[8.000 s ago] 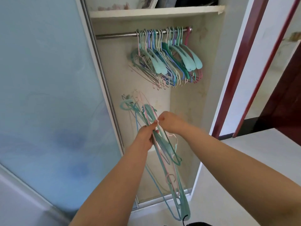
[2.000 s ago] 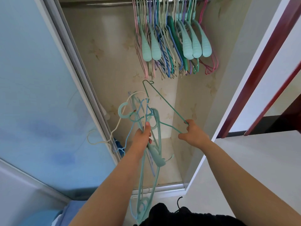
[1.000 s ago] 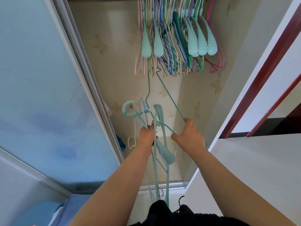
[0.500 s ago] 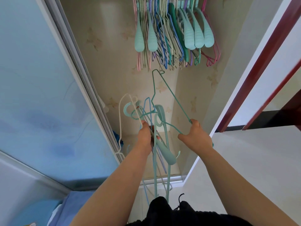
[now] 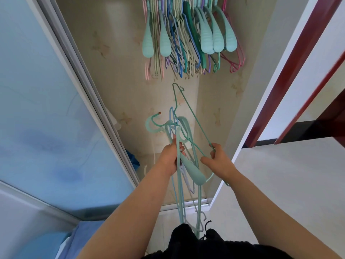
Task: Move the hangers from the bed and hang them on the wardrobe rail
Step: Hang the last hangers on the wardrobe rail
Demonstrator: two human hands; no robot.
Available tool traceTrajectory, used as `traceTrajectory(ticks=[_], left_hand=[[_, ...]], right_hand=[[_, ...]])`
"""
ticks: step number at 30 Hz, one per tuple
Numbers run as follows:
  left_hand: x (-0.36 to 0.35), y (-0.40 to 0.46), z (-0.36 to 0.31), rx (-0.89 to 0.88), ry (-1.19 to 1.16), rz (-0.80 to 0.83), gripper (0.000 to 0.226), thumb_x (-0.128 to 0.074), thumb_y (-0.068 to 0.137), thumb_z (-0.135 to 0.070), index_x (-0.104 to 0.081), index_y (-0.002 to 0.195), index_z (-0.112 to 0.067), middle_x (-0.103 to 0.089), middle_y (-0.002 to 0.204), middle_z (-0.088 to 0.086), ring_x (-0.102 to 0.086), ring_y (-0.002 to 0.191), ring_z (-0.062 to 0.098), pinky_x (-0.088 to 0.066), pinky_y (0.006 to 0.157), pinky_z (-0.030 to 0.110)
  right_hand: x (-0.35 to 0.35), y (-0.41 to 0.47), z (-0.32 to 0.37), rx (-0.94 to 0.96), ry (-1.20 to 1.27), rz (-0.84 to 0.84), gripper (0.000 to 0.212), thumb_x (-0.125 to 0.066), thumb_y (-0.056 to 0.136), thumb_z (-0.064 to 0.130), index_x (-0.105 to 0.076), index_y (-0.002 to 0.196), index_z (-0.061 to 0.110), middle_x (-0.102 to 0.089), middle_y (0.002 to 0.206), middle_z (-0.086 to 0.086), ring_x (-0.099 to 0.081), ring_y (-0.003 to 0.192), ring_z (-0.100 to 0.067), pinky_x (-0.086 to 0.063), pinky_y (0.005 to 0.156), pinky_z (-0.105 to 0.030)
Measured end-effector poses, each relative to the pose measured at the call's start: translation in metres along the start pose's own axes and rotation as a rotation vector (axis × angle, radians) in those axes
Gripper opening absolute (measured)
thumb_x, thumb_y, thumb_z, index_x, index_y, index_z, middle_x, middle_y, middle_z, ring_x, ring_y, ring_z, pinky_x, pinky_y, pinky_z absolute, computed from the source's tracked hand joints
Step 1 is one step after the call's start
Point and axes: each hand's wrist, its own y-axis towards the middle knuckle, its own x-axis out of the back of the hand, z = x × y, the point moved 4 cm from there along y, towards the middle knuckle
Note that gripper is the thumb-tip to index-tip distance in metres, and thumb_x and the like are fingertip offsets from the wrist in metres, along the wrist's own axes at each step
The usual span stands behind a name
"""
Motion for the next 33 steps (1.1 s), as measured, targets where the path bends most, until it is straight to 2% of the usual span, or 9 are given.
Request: traceTrajectory(ticks=[5, 8, 10, 14, 19, 23, 26, 30, 33], left_hand=[[0.004, 0.001, -0.002, -0.111, 0.268, -0.123, 0.047, -0.040, 0.095, -0.056, -0.053, 0.079, -0.014, -0.050, 0.055, -0.001, -0.049, 0.044, 0.013, -0.043, 0.053, 0.025], [0.010, 0.002, -0.005, -0.197, 0.425, -0.234, 0.052, -0.036, 0.097, -0.054, -0.056, 0.115, -0.009, -0.063, 0.097, 0.013, -0.064, 0.085, 0.027, -0.053, 0.079, 0.038], [0.015, 0.002, -0.008, -0.274, 0.515, -0.319, 0.052, -0.036, 0.099, -0.048, -0.056, 0.116, -0.004, -0.062, 0.108, 0.018, -0.060, 0.098, 0.033, -0.048, 0.092, 0.043], [0.021, 0.002, -0.012, -0.359, 0.625, -0.347, 0.048, -0.034, 0.100, -0.045, -0.058, 0.090, -0.005, -0.058, 0.078, 0.014, -0.057, 0.078, 0.031, -0.046, 0.073, 0.037], [0.028, 0.005, -0.013, -0.254, 0.556, -0.193, 0.048, -0.037, 0.100, -0.043, -0.053, 0.071, -0.009, -0.050, 0.062, 0.007, -0.048, 0.051, 0.020, -0.044, 0.058, 0.028], [0.043, -0.001, -0.004, -0.167, 0.684, -0.080, 0.048, -0.037, 0.100, -0.042, -0.060, 0.079, -0.006, -0.055, 0.069, 0.010, -0.050, 0.057, 0.022, -0.044, 0.065, 0.029], [0.057, -0.005, 0.001, -0.210, 0.936, -0.036, 0.051, -0.034, 0.101, -0.043, -0.067, 0.090, -0.006, -0.059, 0.070, 0.006, -0.053, 0.058, 0.014, -0.037, 0.052, 0.021], [0.068, -0.003, 0.007, -0.249, 1.075, 0.055, 0.047, -0.031, 0.102, -0.043, -0.060, 0.078, -0.013, -0.055, 0.069, 0.003, -0.050, 0.064, 0.019, -0.033, 0.057, 0.025], [0.078, 0.001, 0.009, -0.240, 1.048, 0.110, 0.049, -0.035, 0.101, -0.042, -0.054, 0.062, -0.021, -0.052, 0.061, -0.001, -0.049, 0.062, 0.019, -0.033, 0.056, 0.025]], right_hand=[[0.016, 0.002, 0.007, 0.020, -0.065, -0.036, 0.063, -0.068, 0.072, 0.035, -0.043, 0.127, 0.019, -0.046, 0.074, 0.004, -0.050, 0.064, -0.013, -0.042, 0.059, -0.029], [0.026, 0.002, 0.017, 0.015, -0.177, -0.024, 0.052, -0.066, 0.072, 0.041, -0.051, 0.114, 0.016, -0.053, 0.073, 0.002, -0.054, 0.064, -0.013, -0.043, 0.057, -0.028], [0.029, 0.001, 0.024, 0.012, -0.248, -0.024, 0.056, -0.063, 0.073, 0.044, -0.049, 0.121, 0.019, -0.060, 0.078, 0.001, -0.059, 0.069, -0.012, -0.043, 0.057, -0.026], [0.027, -0.001, 0.034, -0.024, -0.329, -0.045, 0.058, -0.059, 0.075, 0.046, -0.050, 0.123, 0.016, -0.064, 0.082, 0.003, -0.060, 0.073, -0.012, -0.045, 0.061, -0.028], [0.022, 0.001, 0.046, -0.100, -0.442, 0.116, 0.032, -0.052, 0.082, 0.044, -0.052, 0.077, 0.012, -0.061, 0.079, -0.007, -0.059, 0.067, -0.022, -0.046, 0.062, -0.029], [0.047, 0.011, 0.066, -0.170, -0.624, 0.305, 0.031, -0.049, 0.088, 0.039, -0.053, 0.087, 0.008, -0.063, 0.088, -0.011, -0.071, 0.070, -0.026, -0.058, 0.058, -0.032], [0.063, 0.021, 0.086, -0.210, -0.744, 0.426, 0.041, -0.058, 0.086, 0.046, -0.057, 0.094, 0.006, -0.066, 0.096, -0.010, -0.072, 0.064, -0.026, -0.058, 0.054, -0.032], [0.060, 0.024, 0.115, -0.288, -0.819, 0.575, 0.037, -0.060, 0.089, 0.045, -0.065, 0.095, 0.008, -0.075, 0.085, -0.005, -0.072, 0.068, -0.033, -0.055, 0.051, -0.031], [0.051, 0.028, 0.129, -0.231, -0.978, 0.558, 0.029, -0.056, 0.093, 0.042, -0.069, 0.093, 0.016, -0.075, 0.080, -0.001, -0.069, 0.061, -0.024, -0.052, 0.057, -0.026]])
